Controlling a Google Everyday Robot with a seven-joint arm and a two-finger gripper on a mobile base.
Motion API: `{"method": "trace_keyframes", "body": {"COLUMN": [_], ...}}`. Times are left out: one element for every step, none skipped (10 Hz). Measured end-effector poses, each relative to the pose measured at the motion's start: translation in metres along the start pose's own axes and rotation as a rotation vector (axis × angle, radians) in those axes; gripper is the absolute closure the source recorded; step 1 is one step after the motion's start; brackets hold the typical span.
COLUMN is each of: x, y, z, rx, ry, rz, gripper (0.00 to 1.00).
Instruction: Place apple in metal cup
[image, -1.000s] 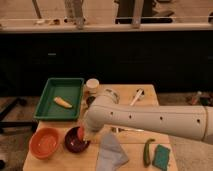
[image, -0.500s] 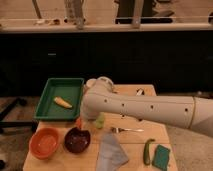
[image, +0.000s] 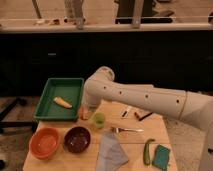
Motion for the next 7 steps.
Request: {"method": "trace_keyframes", "body": {"x": [0.001, 0.001, 0.004, 0.006, 0.009, 0.013, 0.018], "y": [-0.006, -0.016, -0.024, -0.030, -0.039, -0.046, -0.053], "z": [0.001, 0.002, 0.002, 0.003, 0.003, 0.003, 0.003], "rx": [0.001, 0.002, 0.004, 0.006, 0.012, 0.017, 0.021], "ry": [-0.001, -0.006, -0.016, -0.027, -0.052, -0.072, -0.090], "rz": [0.002, 0.004, 0.012, 0.020, 0.033, 0.045, 0.057], "gripper": [1.00, 1.00, 1.00, 1.00, 1.00, 1.00, 1.00]}}
